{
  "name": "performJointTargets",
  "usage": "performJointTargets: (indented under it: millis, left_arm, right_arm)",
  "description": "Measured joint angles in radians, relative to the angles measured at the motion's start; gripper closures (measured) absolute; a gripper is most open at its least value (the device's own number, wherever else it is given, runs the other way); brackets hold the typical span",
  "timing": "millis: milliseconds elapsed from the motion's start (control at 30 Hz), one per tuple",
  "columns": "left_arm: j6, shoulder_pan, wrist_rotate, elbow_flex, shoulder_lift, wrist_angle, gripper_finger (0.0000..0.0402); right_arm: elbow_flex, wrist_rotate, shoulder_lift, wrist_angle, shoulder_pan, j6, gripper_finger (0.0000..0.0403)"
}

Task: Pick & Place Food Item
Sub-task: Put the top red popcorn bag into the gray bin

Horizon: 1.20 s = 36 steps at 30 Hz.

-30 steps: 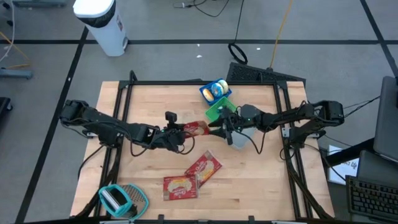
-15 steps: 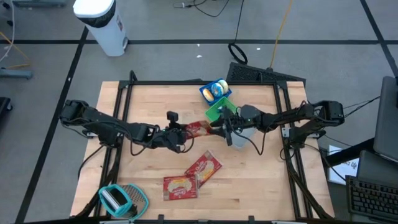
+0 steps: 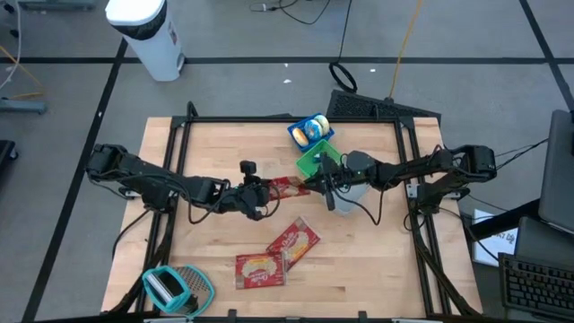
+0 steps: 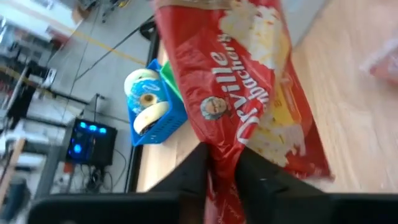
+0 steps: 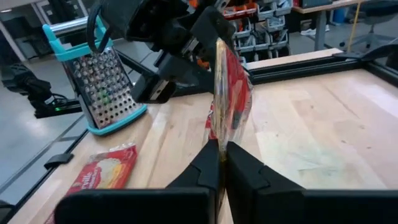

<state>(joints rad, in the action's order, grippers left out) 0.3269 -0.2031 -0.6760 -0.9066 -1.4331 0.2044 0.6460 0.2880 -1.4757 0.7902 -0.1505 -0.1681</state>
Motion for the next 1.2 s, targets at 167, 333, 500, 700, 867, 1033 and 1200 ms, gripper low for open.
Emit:
performJointTargets:
  millis: [167, 333, 500, 700, 867, 1033, 1200]
  left_arm:
    - [-0.183, -0.014, 0.023, -0.006, 0.024, -0.045, 0.0242]
    - [-0.194, -0.049, 0.191, -0.07, 0.101, -0.058, 0.018]
    - [-0.176, -0.064, 0.249, -0.067, 0.202, -0.047, 0.0149]
    - [-0.147, -0.039, 0.249, 0.011, 0.302, -0.047, 0.0134]
    - [-0.178, 0.01, 0.249, 0.106, 0.314, -0.082, 0.0133]
    - [-0.183, 0.061, 0.249, 0.199, 0.292, -0.213, 0.0133]
    - [-0.186, 0.106, 0.256, 0.242, 0.276, -0.284, 0.0133]
  right_arm:
    - [0.0, -0.004, 0.0, 0.004, -0.005, 0.005, 0.04]
    - [0.0, -0.008, 0.028, -0.037, -0.014, -0.005, 0.0401]
    - [0.0, -0.071, 0.114, -0.126, -0.013, 0.005, 0.0402]
    - [0.0, -0.08, 0.299, -0.318, -0.014, -0.029, 0.0402]
    - [0.05, -0.079, 0.474, -0.694, -0.04, -0.127, 0.0402]
    - [0.181, -0.085, 0.555, -1.097, -0.06, -0.159, 0.0402]
    - [0.324, -0.158, 0.566, -1.413, -0.066, -0.165, 0.0403]
